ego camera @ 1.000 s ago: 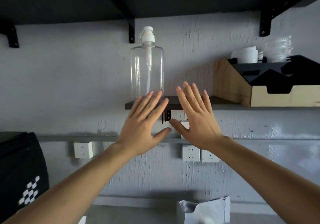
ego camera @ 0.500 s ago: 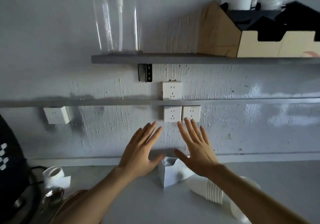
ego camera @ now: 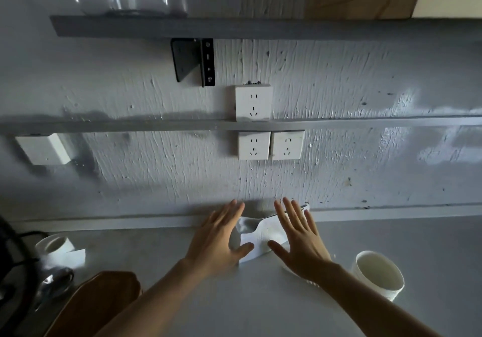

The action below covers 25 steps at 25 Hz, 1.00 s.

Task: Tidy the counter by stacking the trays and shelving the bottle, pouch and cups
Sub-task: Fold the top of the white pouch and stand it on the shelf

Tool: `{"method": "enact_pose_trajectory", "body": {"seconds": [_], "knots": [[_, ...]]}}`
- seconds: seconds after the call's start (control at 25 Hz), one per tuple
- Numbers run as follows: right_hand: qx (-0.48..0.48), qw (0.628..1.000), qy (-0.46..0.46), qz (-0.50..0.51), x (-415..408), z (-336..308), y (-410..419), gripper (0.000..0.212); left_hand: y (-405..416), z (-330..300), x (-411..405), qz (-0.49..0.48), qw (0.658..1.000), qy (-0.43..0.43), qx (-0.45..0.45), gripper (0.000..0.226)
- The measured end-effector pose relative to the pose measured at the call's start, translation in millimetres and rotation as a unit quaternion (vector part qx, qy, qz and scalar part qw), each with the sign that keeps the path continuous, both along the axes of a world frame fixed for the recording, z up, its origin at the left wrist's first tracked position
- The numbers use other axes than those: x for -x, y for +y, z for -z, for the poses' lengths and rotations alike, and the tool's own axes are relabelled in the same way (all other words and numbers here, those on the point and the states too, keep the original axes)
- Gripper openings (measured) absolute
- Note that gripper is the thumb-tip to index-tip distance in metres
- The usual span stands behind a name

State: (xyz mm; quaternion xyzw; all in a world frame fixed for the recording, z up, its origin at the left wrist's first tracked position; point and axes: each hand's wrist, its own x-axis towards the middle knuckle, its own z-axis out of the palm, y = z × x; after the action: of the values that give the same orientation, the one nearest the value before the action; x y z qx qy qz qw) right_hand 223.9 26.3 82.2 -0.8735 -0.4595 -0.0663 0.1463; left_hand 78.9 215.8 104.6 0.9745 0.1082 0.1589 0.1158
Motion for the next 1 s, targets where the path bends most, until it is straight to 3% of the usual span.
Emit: {"method": "enact_pose_trajectory", "body": {"seconds": [0.28, 0.56, 0.76, 0.92, 1.0], "knots": [[0.022, 0.998, 0.050, 0.009, -37.3, 31.7, 25.1, 0.094, 10.6, 40.2, -50.8, -0.013, 0.999, 0.021, 0.041, 0.098], [0.072, 0.996, 0.053, 0.021, -71.3, 58.7, 43.2, 0.087, 7.2, 71.6, -92.0, -0.039, 0.996, 0.075, -0.001, 0.103], [0.029, 0.999, 0.020, 0.023, -76.8, 64.4, 45.9, 0.044, 3.9, 85.4, -97.3, -0.063, 0.996, 0.061, -0.026, 0.051], [-0.077, 0.997, -0.012, 0.016, -76.0, 57.8, 44.8, 0.006, 4.0, 84.8, -95.8, -0.069, 0.996, 0.056, -0.001, 0.032], [-0.121, 0.992, -0.021, 0.001, -74.5, 47.5, 46.2, 0.020, 4.4, 82.1, -89.5, -0.068, 0.997, 0.024, 0.030, 0.027]]}}
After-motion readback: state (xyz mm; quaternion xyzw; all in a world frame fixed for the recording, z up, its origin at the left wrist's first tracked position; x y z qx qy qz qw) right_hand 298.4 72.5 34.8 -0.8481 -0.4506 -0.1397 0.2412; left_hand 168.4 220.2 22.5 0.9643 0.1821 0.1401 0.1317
